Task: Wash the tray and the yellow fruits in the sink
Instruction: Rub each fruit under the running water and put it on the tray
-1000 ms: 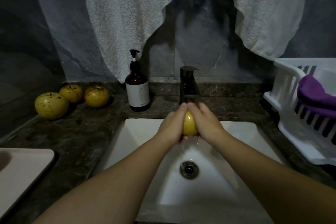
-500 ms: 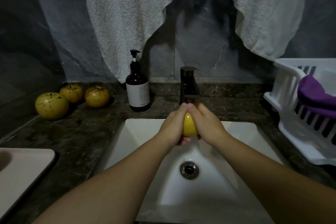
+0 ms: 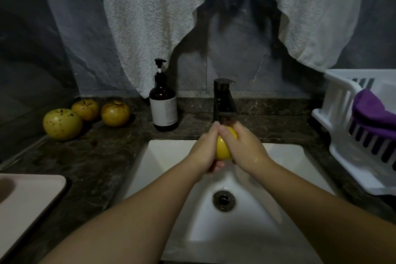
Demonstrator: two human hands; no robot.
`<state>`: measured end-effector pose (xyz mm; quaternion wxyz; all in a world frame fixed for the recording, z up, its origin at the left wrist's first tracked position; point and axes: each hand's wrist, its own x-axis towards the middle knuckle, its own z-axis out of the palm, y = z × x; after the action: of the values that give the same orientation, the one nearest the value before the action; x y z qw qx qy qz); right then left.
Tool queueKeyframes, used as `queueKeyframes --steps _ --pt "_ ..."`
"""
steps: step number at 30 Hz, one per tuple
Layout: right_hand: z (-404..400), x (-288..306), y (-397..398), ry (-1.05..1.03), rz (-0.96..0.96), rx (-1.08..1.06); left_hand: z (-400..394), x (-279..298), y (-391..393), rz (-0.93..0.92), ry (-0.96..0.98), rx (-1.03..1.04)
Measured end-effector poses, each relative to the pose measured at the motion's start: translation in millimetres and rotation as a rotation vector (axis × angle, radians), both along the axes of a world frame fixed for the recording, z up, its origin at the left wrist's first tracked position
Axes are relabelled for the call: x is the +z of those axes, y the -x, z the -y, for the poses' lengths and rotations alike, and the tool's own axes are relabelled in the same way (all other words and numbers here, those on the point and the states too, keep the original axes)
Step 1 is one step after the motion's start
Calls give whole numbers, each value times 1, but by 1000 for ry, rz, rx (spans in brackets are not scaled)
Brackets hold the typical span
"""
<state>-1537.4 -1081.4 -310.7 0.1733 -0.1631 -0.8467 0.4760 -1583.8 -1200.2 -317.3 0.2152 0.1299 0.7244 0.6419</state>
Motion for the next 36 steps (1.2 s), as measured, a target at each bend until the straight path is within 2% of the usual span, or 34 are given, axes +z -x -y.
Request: queueKeyframes --steps 2,3,4,6,7,8,10,11,12,14,15,17,18,19,20,23,25,28,32,36 --pt "1 5 -1 392 102 51 -1 -5 5 -328 67 93" --pt "1 5 -1 495 173 62 -1 -4 3 -383 77 128" --pt "2 6 -2 531 163 56 -1 -4 2 -346 67 105" --pt "1 2 2 213 46 -7 0 1 -1 -52 -6 17" --pt "1 0 1 76 -21 -45 1 3 -1 38 -10 -1" --pt "1 -1 3 61 -22 -41 2 2 0 17 -1 -2" --pt "4 4 2 126 29 44 0 -1 3 -196 59 79" --pt "3 2 3 152 74 32 2 0 1 -222 75 97" --pt "2 2 3 119 51 27 3 1 0 -146 58 65" --pt "-2 1 2 -146 -40 -15 5 5 -3 128 9 -22" --pt "-3 -1 1 -173 -58 -31 5 4 -2 138 2 -20" --pt "-2 1 1 158 -7 25 2 0 2 -126 45 65" --pt "-3 3 2 404 66 43 0 1 1 -245 45 106" --pt "-3 5 3 474 103 39 0 3 -1 -246 33 106" --pt "-1 7 3 449 100 37 0 5 -3 -146 -4 77" --pt "-5 0 -2 -172 -26 24 5 7 -3 165 17 -16" --pt "-9 3 -6 -321 -16 44 9 8 -1 293 41 -45" --pt "-9 7 -5 -516 39 88 11 12 -3 481 -101 -97" --pt "-14 8 -5 -525 -14 153 10 13 -3 525 -217 -120" --pt "-24 8 -8 -467 -32 227 9 10 1 456 -162 -82"
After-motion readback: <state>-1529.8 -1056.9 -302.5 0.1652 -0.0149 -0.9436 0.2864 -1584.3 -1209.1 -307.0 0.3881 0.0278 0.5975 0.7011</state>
